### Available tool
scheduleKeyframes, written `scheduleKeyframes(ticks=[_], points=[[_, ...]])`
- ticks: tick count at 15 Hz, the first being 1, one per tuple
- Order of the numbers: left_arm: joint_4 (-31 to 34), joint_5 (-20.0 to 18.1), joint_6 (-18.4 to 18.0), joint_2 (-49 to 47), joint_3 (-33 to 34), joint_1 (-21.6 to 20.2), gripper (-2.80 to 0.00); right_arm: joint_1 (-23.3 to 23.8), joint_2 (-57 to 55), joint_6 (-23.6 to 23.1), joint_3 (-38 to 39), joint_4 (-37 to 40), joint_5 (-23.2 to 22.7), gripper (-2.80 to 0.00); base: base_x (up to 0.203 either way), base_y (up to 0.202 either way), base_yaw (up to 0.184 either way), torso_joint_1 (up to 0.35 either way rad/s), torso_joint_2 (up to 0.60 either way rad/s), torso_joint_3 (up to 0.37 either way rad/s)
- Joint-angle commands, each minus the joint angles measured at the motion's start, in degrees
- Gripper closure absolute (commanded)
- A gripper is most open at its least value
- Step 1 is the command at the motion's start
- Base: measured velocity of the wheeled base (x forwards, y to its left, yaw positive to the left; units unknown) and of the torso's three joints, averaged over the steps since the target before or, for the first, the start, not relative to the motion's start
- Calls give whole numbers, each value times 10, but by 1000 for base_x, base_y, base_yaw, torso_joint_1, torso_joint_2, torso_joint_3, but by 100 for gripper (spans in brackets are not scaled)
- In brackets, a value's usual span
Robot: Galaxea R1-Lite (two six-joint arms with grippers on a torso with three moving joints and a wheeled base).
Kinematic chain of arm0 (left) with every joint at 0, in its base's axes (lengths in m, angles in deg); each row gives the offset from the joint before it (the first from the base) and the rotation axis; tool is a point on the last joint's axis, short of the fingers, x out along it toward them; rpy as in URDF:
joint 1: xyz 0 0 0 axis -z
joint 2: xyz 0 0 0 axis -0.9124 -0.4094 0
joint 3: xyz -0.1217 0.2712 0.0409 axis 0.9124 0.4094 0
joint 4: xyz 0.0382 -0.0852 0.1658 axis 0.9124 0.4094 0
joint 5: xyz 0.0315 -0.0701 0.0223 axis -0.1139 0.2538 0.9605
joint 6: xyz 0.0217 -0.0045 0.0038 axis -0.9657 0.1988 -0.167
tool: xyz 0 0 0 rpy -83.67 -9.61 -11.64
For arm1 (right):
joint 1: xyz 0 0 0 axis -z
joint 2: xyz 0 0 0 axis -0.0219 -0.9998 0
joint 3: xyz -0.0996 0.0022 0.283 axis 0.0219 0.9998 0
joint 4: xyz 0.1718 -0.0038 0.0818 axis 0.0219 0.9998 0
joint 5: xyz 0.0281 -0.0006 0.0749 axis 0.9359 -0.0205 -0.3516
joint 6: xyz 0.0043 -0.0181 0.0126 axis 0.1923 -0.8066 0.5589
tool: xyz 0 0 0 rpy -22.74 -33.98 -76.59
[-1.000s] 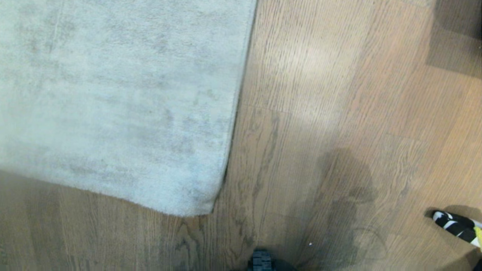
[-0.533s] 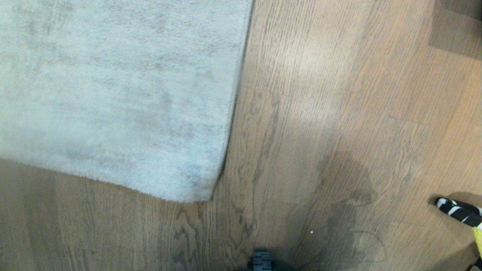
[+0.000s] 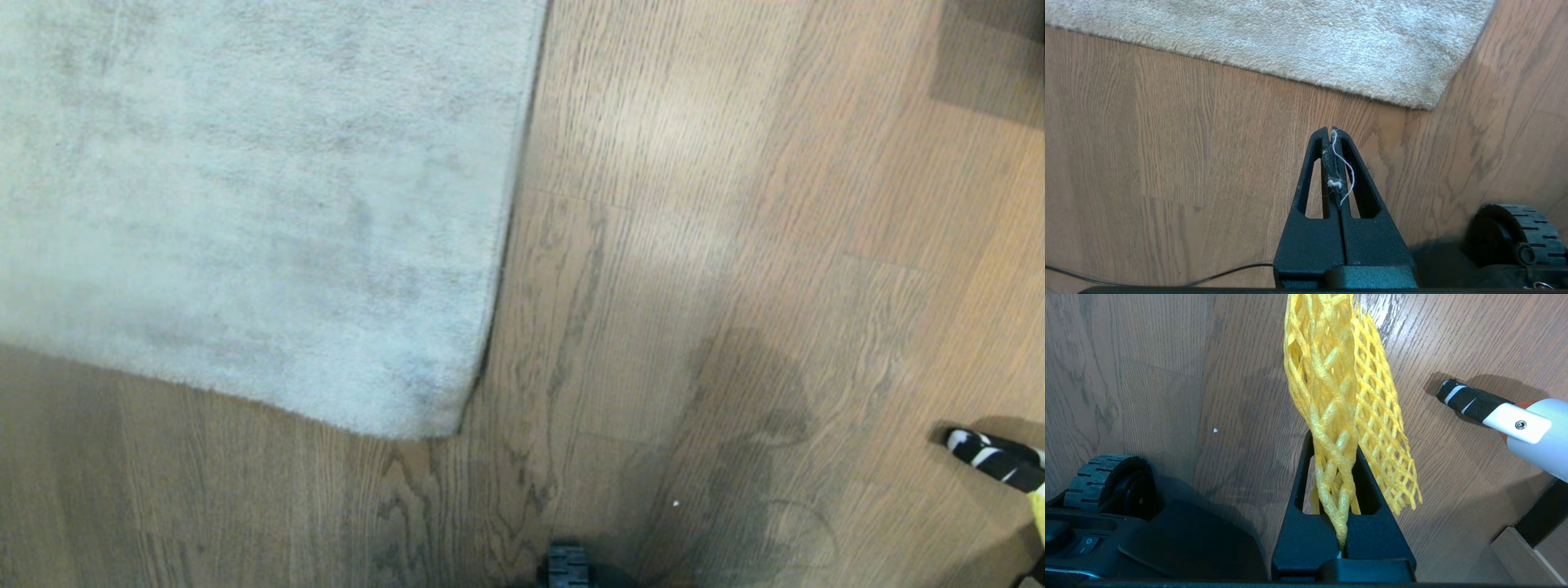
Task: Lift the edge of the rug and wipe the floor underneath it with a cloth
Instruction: Place the foam protection net on the floor
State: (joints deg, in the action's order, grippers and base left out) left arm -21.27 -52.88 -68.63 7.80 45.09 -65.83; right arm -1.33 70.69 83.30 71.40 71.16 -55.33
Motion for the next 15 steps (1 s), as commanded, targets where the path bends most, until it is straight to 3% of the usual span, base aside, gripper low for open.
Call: scheduleKeyframes(ticks=[1, 4, 8, 13, 15], points=[[1, 0, -2, 0, 0, 0, 0, 0, -1, 0, 1, 0, 0, 0, 0, 0, 0, 0, 0, 0], [18, -8, -29, 0, -22, 0, 0, 0, -1, 0, 1, 0, 0, 0, 0, 0, 0, 0, 0, 0], [153, -34, -30, -16, -124, 0, 0, 0, -1, 0, 1, 0, 0, 0, 0, 0, 0, 0, 0, 0], [168, -58, -29, -169, -182, 0, 0, 0, -1, 0, 1, 0, 0, 0, 0, 0, 0, 0, 0, 0], [167, -99, -29, -247, -200, 0, 0, 0, -1, 0, 0, 0, 0, 0, 0, 0, 0, 0, 0, 0]])
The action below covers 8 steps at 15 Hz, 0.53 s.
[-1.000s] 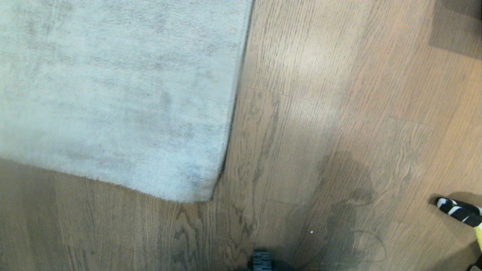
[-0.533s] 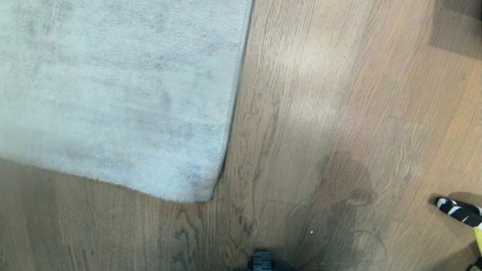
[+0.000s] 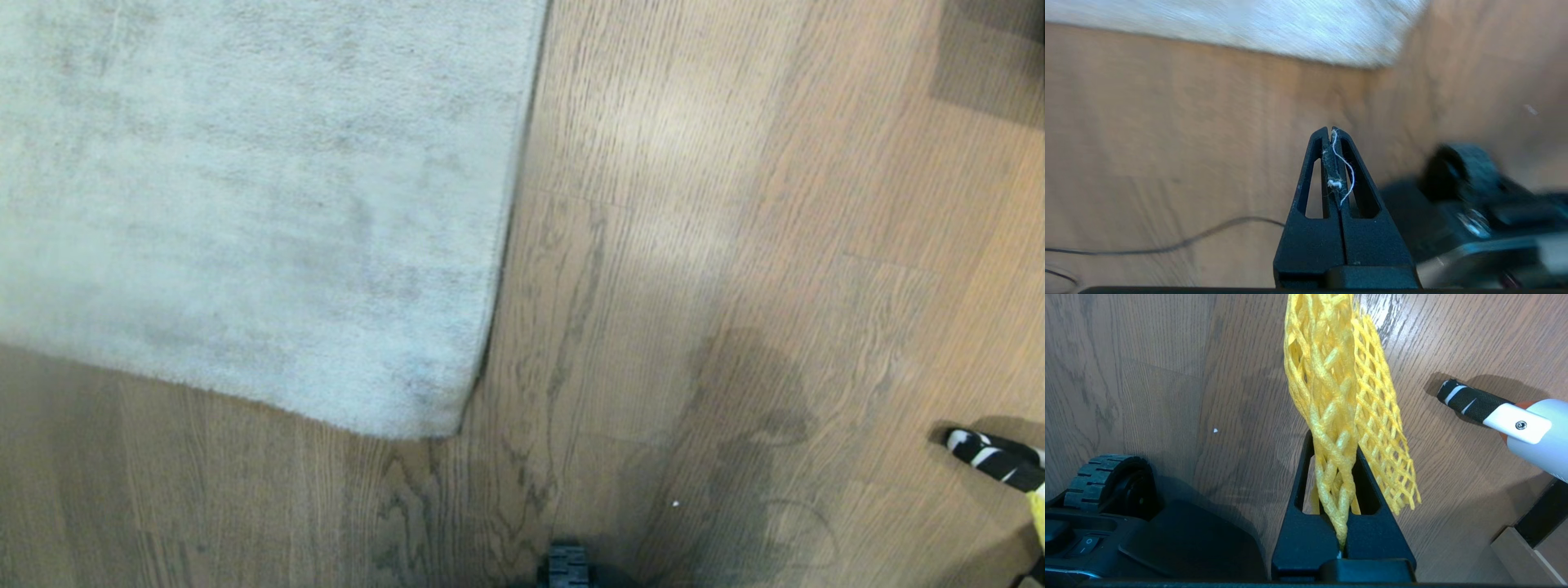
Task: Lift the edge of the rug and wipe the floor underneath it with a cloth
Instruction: Place the foam protection net on the floor
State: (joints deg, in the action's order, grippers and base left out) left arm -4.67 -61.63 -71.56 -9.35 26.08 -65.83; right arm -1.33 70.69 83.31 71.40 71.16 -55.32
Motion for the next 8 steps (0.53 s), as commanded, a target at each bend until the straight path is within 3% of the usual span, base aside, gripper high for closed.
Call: scheduleKeyframes(ticks=[1, 4, 8], points=[[1, -38, -3, -111, -15, 1, 0, 0, -1, -1, 0, 0, 0, 0, 0, 0, 0, 0, 0, 0], [-21, -83, -8, -228, -13, 3, 0, 0, -1, -1, 0, 0, 0, 0, 0, 0, 0, 0, 0, 0], [-200, -97, -9, -441, 25, 29, 0, 0, -1, -1, 0, 0, 0, 0, 0, 0, 0, 0, 0, 0]])
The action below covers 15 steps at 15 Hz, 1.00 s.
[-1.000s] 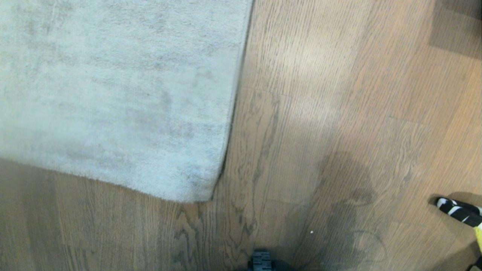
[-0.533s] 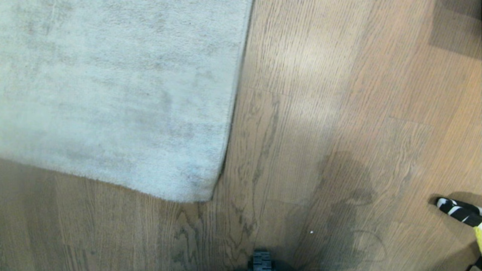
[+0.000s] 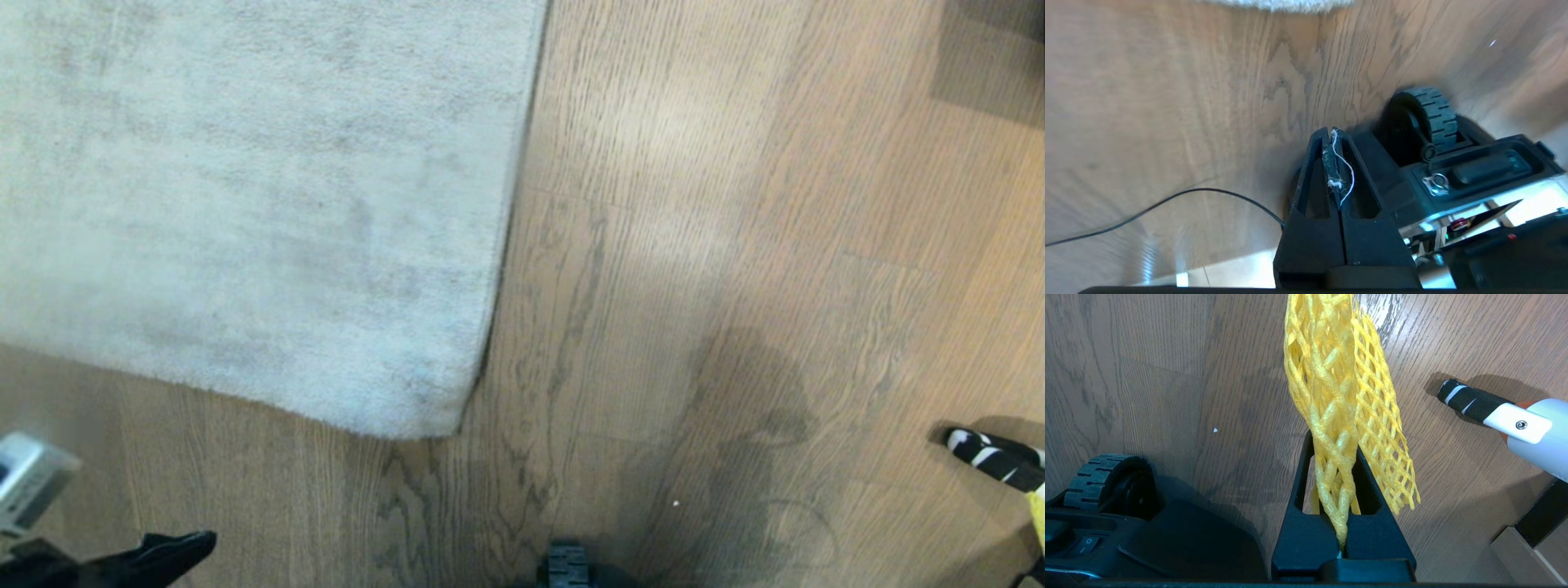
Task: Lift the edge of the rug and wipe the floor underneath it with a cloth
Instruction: Place the foam protection net on the floor
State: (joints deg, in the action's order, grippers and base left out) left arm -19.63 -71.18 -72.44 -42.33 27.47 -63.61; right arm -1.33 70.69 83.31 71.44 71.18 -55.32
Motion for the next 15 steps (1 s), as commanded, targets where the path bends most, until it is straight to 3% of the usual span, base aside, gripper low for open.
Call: scheduleKeyframes(ticks=[1, 6, 11, 13, 15], points=[[-101, -2, 0, -168, 22, 12, 0, 0, -1, -1, -1, 0, 0, 0, 0, 0, 0, 0, 0, 0], [-407, 5, 17, -444, 80, 54, 0, 0, -1, -1, 0, 0, 0, 0, 0, 0, 0, 0, 0, 0], [-809, 78, 65, -742, 118, 124, 0, 0, -1, -1, 0, 0, 0, 0, 0, 0, 0, 0, 0, 0], [-891, 100, 82, -777, 116, 127, 0, 0, -1, -1, 0, 0, 0, 0, 0, 0, 0, 0, 0, 0], [-914, 99, 90, -776, 108, 97, 0, 0, -1, -1, 0, 0, 0, 0, 0, 0, 0, 0, 0, 0]])
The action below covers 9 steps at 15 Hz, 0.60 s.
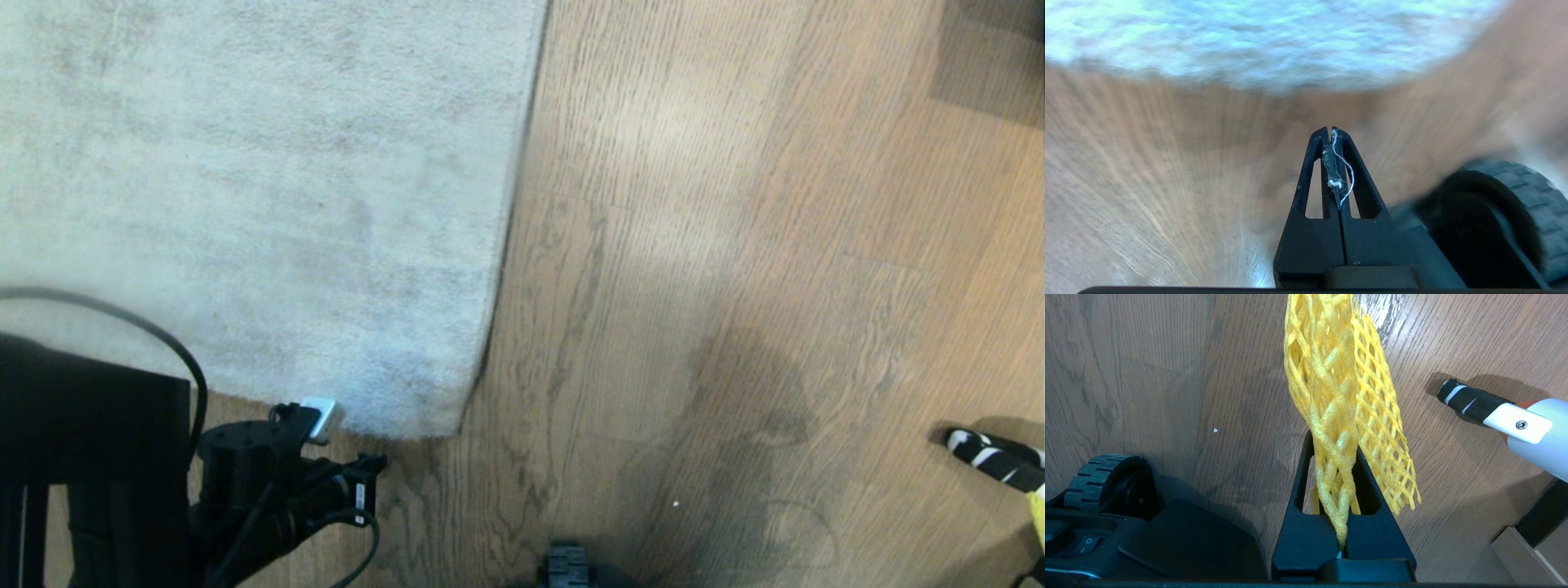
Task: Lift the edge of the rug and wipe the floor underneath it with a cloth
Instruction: Place the foam protection net on the floor
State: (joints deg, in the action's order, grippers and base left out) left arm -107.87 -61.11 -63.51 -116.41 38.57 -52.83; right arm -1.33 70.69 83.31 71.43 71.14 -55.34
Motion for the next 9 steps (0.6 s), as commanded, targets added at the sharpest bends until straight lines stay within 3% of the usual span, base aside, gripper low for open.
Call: scheduleKeyframes(ticks=[1, 4, 9], points=[[-32, -14, 2, -35, -3, -25, 0, 0, -1, -1, 0, 1, 0, 0, 0, 0, 0, 0, 0, 0], [-32, -41, 5, -24, -2, -52, 0, 0, -1, -1, 0, 1, 0, 0, 0, 0, 0, 0, 0, 0], [-32, -137, 38, 9, 24, -96, 0, 0, -1, -1, -1, 1, 0, 0, 0, 0, 0, 0, 0, 0]])
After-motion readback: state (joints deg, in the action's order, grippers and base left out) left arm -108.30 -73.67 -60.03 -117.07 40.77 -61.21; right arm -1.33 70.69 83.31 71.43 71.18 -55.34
